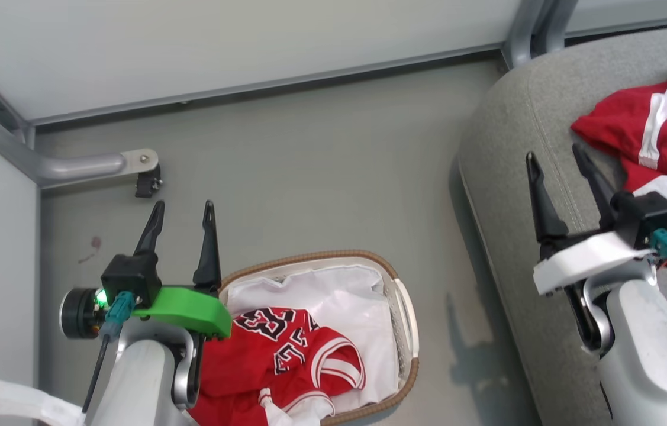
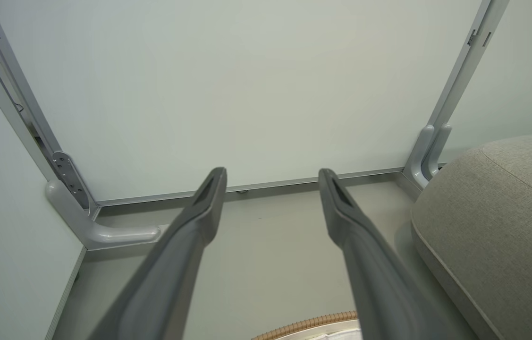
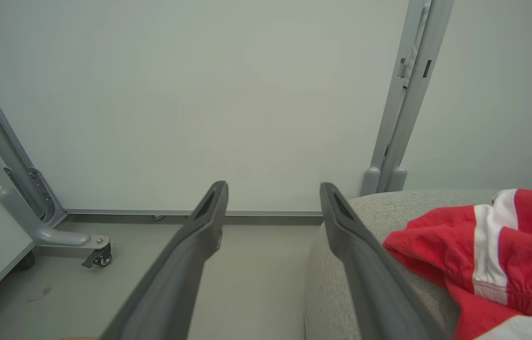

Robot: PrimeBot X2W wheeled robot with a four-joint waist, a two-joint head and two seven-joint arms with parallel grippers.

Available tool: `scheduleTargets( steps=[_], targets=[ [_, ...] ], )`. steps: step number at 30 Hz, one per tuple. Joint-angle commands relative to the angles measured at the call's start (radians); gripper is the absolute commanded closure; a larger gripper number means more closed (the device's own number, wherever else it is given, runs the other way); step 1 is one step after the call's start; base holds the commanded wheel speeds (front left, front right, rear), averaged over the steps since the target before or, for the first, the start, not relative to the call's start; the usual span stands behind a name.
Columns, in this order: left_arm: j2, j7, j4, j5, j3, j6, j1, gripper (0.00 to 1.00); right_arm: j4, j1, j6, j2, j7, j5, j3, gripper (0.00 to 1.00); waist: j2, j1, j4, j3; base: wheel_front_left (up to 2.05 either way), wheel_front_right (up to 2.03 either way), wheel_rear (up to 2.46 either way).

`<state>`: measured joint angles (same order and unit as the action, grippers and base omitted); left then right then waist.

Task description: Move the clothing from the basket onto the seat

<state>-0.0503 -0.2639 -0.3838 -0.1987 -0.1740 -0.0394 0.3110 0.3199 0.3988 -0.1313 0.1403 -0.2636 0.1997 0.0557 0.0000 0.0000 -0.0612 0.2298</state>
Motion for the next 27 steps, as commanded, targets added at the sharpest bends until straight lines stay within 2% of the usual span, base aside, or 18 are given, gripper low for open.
scheduleTargets(
  steps=[1,14,27],
  targets=[
    [-0.001,-0.001,0.0,-0.004,0.01,0.004,-0.028,0.0,0.01,-0.028,0.001,-0.002,-0.001,-0.005,0.0,0.0,0.0,0.0,0.027,-0.035,0.0,0.0,0.0],
    [-0.001,-0.001,0.021,-0.005,0.072,0.014,-0.193,0.0,0.048,-0.169,0.001,-0.024,-0.001,-0.008,0.012,0.0,0.0,0.0,0.038,-0.136,0.0,0.0,0.0],
    [-0.001,-0.001,0.045,-0.01,0.087,-0.003,-0.306,0.0,0.048,-0.245,0.001,-0.038,-0.001,-0.003,0.014,0.0,0.0,0.0,0.042,-0.187,0.0,0.0,0.0]
  ],
)
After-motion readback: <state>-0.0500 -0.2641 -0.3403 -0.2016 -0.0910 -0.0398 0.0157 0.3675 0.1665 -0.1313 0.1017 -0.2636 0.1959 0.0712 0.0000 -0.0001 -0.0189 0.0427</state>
